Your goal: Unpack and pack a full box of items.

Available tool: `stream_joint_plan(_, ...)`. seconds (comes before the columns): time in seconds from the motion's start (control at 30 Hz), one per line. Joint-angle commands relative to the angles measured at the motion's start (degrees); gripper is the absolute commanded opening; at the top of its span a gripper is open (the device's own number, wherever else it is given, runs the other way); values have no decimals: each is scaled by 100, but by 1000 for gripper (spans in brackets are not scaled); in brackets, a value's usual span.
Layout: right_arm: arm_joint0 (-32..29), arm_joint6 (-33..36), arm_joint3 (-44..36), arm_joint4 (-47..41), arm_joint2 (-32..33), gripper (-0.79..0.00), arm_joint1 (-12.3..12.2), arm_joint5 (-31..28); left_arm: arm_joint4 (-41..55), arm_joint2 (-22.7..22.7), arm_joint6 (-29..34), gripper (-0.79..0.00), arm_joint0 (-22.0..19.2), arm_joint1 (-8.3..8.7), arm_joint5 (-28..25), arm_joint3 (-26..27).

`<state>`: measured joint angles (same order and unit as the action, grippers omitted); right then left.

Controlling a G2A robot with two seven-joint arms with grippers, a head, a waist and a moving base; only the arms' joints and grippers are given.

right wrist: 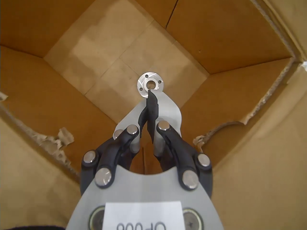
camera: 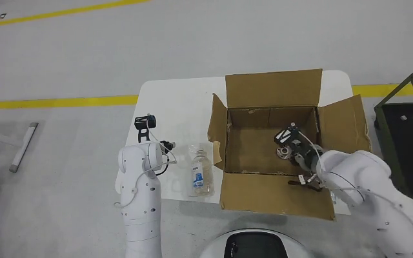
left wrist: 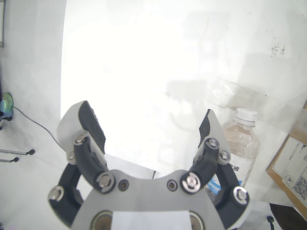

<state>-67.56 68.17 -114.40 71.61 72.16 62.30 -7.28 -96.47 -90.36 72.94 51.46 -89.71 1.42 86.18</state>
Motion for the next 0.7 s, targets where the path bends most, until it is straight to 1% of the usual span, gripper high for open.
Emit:
stream_joint_plan(0.0,120,-42,152,101,-164,-785,28,92,0,0,0,0,0,0,0,0)
stream_joint_plan(0.43,120,-42,152,101,-164,-785,28,92,0,0,0,0,0,0,0,0)
stream_joint_plan(0.5,85,-223,172,115,-155,-785,26,10,0,0,0,0,0,0,0,0)
stream_joint_plan(0.67,414,-243,481,194,-303,-785,67,-44,0,0,0,0,0,0,0,0)
